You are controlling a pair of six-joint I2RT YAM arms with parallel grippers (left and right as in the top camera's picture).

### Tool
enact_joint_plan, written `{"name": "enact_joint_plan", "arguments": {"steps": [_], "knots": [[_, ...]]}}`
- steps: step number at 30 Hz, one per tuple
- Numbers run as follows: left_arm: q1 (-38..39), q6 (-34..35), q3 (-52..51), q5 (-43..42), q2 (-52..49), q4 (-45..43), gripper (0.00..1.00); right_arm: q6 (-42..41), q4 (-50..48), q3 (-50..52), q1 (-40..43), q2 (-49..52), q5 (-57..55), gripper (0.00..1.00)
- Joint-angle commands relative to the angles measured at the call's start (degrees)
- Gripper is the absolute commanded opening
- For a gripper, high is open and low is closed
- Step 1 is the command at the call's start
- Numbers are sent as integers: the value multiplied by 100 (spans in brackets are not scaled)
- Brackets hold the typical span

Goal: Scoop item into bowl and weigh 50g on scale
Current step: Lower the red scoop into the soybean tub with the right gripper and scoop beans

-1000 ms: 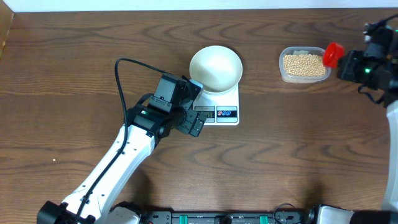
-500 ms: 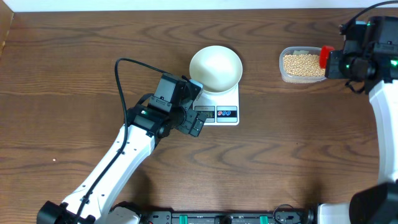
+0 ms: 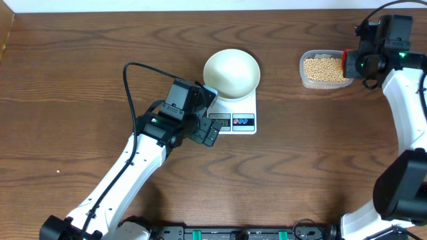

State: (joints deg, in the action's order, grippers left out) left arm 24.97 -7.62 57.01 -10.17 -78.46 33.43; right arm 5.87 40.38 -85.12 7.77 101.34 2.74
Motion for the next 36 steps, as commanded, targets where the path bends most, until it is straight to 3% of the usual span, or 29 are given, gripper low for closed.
{"name": "enact_joint_plan", "arguments": {"steps": [1,22,36], "knots": [[9,-94,55,35,-22,15,98,258,-59,-42,-37,138,-79,1],[9,-92,55,35,-22,15,98,319,142,-24,-46,476,-184,1],[9,-94,55,35,-22,15,98,-570,286,-15,-52,914,1272,1]]}}
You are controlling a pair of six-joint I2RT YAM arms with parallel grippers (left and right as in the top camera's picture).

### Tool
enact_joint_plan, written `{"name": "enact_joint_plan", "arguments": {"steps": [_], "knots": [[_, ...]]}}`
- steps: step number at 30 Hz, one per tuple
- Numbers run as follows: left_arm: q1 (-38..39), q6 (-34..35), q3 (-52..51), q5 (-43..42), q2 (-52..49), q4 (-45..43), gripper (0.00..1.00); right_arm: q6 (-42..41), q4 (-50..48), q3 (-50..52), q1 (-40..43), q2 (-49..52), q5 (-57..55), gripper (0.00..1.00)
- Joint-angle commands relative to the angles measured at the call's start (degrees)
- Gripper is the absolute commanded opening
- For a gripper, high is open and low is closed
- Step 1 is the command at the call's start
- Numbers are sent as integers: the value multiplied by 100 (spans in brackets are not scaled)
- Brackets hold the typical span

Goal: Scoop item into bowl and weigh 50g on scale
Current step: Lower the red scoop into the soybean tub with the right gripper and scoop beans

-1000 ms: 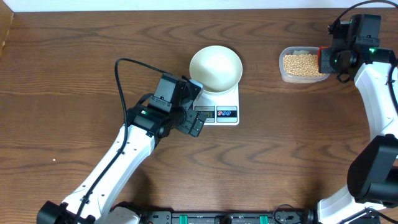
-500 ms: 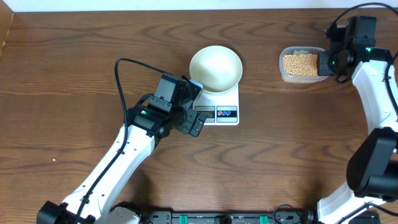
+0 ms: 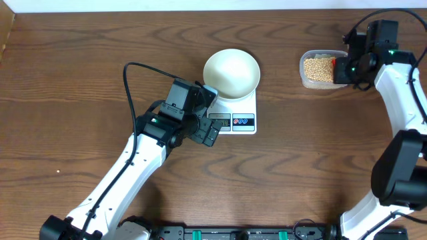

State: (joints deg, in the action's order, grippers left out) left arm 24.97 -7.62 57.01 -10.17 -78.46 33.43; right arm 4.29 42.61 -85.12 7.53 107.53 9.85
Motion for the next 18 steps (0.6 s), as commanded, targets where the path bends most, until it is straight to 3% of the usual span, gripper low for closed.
{"name": "enact_joint_plan", "arguments": {"steps": [1,9,18], "knots": [[9,-94,55,35,-22,17,98,-492,63,-15,-26,313,629,1],[9,-94,55,35,-22,15,98,-1196,31,-15,35,809,1224,1],[9,-94,55,35,-22,17,98,-1458,-68,-28,201,822,1814,1]]}}
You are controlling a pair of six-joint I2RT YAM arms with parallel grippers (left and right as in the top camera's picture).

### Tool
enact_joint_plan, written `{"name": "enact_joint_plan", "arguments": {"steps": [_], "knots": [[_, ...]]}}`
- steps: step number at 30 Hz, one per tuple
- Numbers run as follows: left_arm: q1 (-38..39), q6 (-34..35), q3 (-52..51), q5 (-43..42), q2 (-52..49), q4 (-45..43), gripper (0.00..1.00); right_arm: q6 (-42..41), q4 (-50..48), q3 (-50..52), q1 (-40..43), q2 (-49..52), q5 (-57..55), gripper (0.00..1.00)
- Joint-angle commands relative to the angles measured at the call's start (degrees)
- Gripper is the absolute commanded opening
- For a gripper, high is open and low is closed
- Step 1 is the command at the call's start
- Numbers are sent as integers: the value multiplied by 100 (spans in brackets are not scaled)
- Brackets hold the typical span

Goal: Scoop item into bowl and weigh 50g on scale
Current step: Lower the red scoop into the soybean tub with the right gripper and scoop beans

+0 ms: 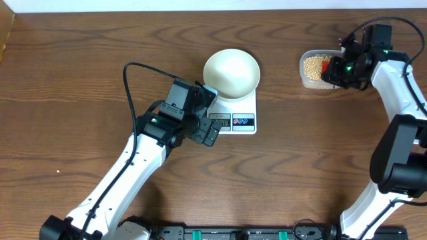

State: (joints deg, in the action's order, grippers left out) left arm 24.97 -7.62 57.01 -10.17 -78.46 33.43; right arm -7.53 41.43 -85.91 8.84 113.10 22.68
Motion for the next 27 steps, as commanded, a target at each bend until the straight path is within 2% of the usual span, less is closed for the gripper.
{"name": "enact_joint_plan", "arguments": {"steps": [1,12,21,27], "knots": [[9,-92,55,35,-22,17,98,-275,55,50,98,262,605,1],[9,-94,55,35,-22,17,98,-269,170,50,1088,153,1720,1],[9,-94,55,35,-22,17,98,-273,-17,50,1362,153,2411,1],[9,-94,55,35,-22,17,98,-273,-74,50,1421,153,2463,1]]}}
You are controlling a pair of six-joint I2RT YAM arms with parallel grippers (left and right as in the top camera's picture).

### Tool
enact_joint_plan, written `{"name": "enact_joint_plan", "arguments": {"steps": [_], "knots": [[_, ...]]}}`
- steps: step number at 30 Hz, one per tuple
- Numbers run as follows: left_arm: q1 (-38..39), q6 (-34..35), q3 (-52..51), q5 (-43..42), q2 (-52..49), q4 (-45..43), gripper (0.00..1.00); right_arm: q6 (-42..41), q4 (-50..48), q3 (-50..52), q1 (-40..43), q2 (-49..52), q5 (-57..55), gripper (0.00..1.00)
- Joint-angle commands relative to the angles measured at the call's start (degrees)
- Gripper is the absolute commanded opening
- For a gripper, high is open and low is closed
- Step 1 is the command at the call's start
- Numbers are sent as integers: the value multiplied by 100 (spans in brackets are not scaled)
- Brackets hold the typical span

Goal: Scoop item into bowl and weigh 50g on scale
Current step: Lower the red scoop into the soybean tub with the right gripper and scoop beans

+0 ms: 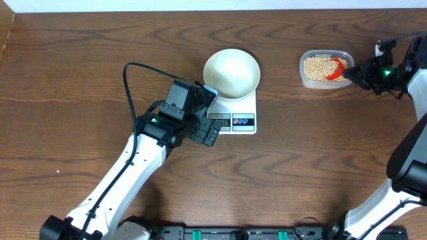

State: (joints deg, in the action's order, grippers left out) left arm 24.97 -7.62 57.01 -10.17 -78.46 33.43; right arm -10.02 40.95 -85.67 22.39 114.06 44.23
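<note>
A cream bowl (231, 72) stands empty on the white scale (241, 115) in the middle of the table. My left gripper (209, 115) rests at the scale's left edge, open, one finger by the bowl's rim and the other by the scale's front corner. A clear tub of yellow beans (323, 69) sits at the right. My right gripper (358, 72) is just right of the tub, shut on a red scoop (339, 67) whose head lies over the beans at the tub's right end.
A black cable (130, 87) loops up from the left arm. The table's back edge runs along the top of the view. The right arm reaches in from the right edge.
My right gripper has gone from over the tub's right half to just outside its right end. The red scoop now lies at the tub's right side. The left arm has not moved.
My right gripper first held the red scoop just right of the bean tub. It then stood over the tub's right edge, then further in over the beans. Now it is back at the right end. The left gripper stayed at the scale throughout, and the bowl stayed empty.
</note>
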Motion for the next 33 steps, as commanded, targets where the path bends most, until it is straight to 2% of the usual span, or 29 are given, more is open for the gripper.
{"name": "enact_joint_plan", "arguments": {"steps": [1,14,33], "knots": [[9,-94,55,35,-22,15,98,-24,-42,26,96,57,382,1],[9,-94,55,35,-22,15,98,-175,-264,26,638,57,1799,1],[9,-94,55,35,-22,17,98,-109,-306,26,680,59,2968,1]]}}
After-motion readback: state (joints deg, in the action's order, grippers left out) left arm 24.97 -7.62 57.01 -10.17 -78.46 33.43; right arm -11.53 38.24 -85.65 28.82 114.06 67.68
